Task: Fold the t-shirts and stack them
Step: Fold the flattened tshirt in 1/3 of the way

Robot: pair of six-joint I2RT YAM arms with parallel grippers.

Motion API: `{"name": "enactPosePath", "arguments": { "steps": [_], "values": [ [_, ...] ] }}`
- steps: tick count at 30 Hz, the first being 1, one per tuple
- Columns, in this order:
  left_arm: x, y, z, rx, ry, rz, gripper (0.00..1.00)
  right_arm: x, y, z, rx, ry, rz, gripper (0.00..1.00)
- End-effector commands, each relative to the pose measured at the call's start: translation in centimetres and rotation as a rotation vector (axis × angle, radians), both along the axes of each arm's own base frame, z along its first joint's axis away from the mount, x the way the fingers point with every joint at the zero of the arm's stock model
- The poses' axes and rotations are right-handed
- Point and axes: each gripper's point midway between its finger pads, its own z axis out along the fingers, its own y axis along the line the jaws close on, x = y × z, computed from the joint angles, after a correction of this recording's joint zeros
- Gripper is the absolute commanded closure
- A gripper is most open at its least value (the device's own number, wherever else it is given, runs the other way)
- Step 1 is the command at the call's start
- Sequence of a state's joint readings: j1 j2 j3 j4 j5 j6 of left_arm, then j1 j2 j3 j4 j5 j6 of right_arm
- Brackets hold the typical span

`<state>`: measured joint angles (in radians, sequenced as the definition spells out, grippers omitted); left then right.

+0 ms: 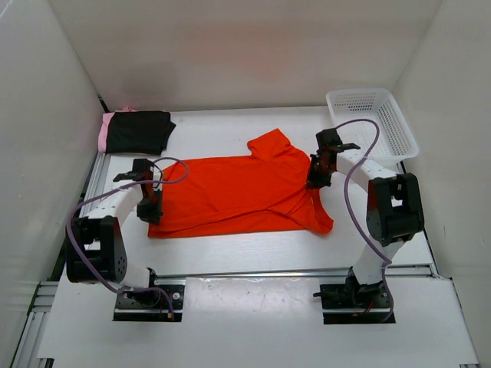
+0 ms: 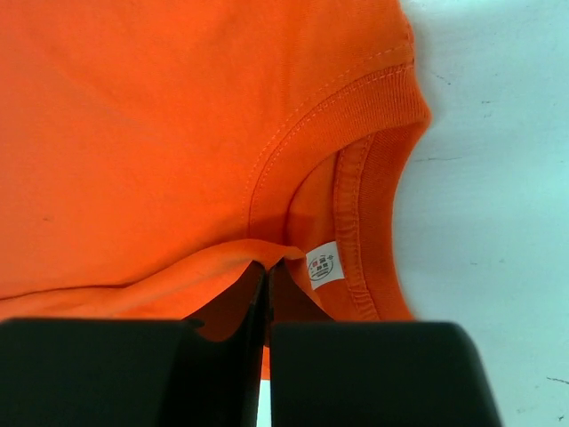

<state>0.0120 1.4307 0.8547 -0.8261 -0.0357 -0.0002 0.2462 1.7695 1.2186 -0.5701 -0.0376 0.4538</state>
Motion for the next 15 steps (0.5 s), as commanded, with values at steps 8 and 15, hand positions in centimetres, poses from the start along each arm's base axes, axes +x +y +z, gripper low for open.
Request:
{"name": "enactPosePath", "arguments": {
  "steps": [8, 15],
  "values": [
    [3.0, 2.4, 1.0, -0.023, -0.077, 0.100, 0.74, 2.4, 0.1, 0.7, 0.003, -0.017, 0.026, 1.00],
    [6.2, 5.5, 1.8, -0.032, -0.101, 0.195, 0.73, 4.2, 0.7, 1.2, 0.008, 0.001, 0.029, 0.97]
  ]
}}
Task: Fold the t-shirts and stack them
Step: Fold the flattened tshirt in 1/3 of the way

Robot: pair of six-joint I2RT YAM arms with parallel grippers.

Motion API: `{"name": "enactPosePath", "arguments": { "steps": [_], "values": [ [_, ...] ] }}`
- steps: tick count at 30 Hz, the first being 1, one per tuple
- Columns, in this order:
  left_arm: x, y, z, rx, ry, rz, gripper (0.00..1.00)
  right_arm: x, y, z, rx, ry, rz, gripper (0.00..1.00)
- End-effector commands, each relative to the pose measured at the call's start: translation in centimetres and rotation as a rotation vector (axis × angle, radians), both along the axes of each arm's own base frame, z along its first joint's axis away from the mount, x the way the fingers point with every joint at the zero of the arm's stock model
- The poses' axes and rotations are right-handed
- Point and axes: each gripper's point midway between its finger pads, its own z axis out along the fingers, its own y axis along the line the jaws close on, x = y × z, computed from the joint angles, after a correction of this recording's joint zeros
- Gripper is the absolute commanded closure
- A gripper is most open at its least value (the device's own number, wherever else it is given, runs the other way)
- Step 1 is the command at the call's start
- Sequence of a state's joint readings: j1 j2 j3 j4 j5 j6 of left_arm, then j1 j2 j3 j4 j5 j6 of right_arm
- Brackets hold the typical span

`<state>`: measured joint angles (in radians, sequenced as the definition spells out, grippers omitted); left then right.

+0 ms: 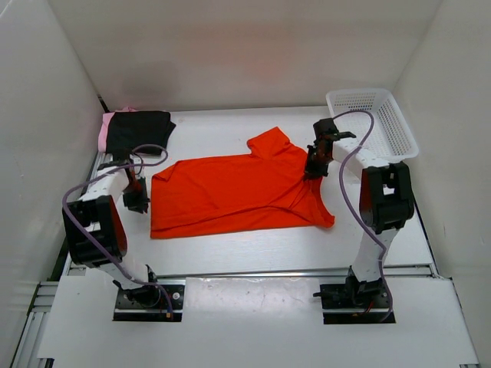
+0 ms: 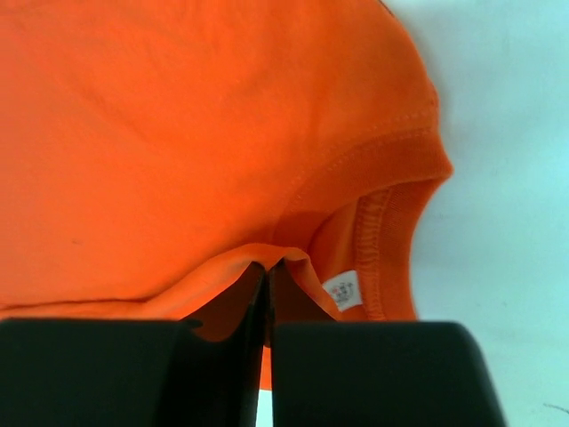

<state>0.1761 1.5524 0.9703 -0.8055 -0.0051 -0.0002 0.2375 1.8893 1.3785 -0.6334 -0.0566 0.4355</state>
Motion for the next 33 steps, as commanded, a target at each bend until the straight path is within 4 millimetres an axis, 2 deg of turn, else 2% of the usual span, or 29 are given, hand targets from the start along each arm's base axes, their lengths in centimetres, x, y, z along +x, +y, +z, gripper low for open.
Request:
{"name": "enactPosePath", "arguments": {
  "steps": [1, 2, 3, 5, 6, 7, 8, 9, 10, 11, 12, 13, 14, 16, 17, 22, 26, 27, 33],
  "values": [
    [3.6, 2.2, 1.8, 0.016, -0.088, 0.052, 0.73, 1.8, -0.2, 1.2, 0.001, -0.016, 0.005, 0.92],
    [3.9, 2.5, 2.4, 0.029, -0.095, 0.055, 0.73, 2.0, -0.1, 1.0, 0.002, -0.004, -0.005, 0.91],
    [4.6, 3.0, 3.4, 0.034, -0.116, 0.064, 0.72, 2.8, 0.1, 2.0, 0.008, -0.029, -0.005, 0.91],
    [4.8, 1.2, 5.1, 0.028, -0.176, 0.013, 0.64, 3.0, 0.5, 2.3, 0.030, -0.025, 0.004, 0.90],
    [4.1, -0.8, 6.4, 0.042, -0.237, -0.052, 0.58, 2.9, 0.7, 2.3, 0.039, -0.024, 0.008, 0.90],
    [3.7, -1.9, 6.9, 0.052, -0.268, -0.088, 0.42, 2.9, 0.7, 2.3, 0.039, -0.024, 0.008, 0.90],
    [3.1, -2.8, 7.2, 0.062, -0.289, -0.119, 0.35, 2.9, 0.9, 2.4, 0.050, -0.019, 0.001, 0.90],
    [2.4, -3.8, 7.2, 0.067, -0.297, -0.153, 0.31, 2.9, 0.9, 2.4, 0.051, -0.019, 0.001, 0.90],
    [0.7, -5.4, 6.5, 0.069, -0.294, -0.217, 0.27, 2.6, 0.8, 2.1, 0.048, -0.009, 0.001, 0.90],
    [-0.3, -5.4, 5.9, 0.112, -0.279, -0.233, 0.24, 2.1, 0.9, 1.7, 0.054, 0.006, 0.004, 0.90],
    [-0.8, -5.5, 5.3, 0.143, -0.275, -0.250, 0.21, 2.2, 0.9, 2.2, 0.056, -0.005, 0.004, 0.90],
    [-2.1, -6.0, 3.6, 0.172, -0.240, -0.298, 0.18, 1.8, 0.8, 1.8, 0.053, 0.008, 0.004, 0.90],
    [-2.6, -5.2, 2.9, 0.242, -0.224, -0.298, 0.13, 1.5, 0.7, 1.8, 0.053, 0.010, 0.004, 0.90],
    [-3.1, -5.6, 1.9, 0.282, -0.230, -0.339, 0.06, 1.1, 0.6, 1.9, 0.053, 0.011, 0.004, 0.90],
    [-3.8, -5.6, 1.0, 0.295, -0.212, -0.353, 0.06, 1.0, 0.6, 1.5, 0.052, 0.016, 0.004, 0.90],
    [-3.5, -6.1, 0.4, 0.341, -0.221, -0.393, 0.03, 0.1, 0.3, 0.9, 0.041, 0.038, -0.010, 0.89],
    [-3.0, -5.5, 0.0, 0.383, -0.233, -0.375, 0.11, 0.1, 0.3, 0.8, 0.047, 0.032, -0.020, 0.89],
    [-3.0, -5.3, 0.1, 0.393, -0.233, -0.371, 0.16, 0.1, 0.3, 1.2, 0.049, 0.023, -0.020, 0.89],
    [-1.9, -5.9, 1.7, 0.383, -0.298, -0.365, 0.17, 0.1, 0.5, 1.2, 0.057, 0.025, -0.016, 0.89]
  ]
}}
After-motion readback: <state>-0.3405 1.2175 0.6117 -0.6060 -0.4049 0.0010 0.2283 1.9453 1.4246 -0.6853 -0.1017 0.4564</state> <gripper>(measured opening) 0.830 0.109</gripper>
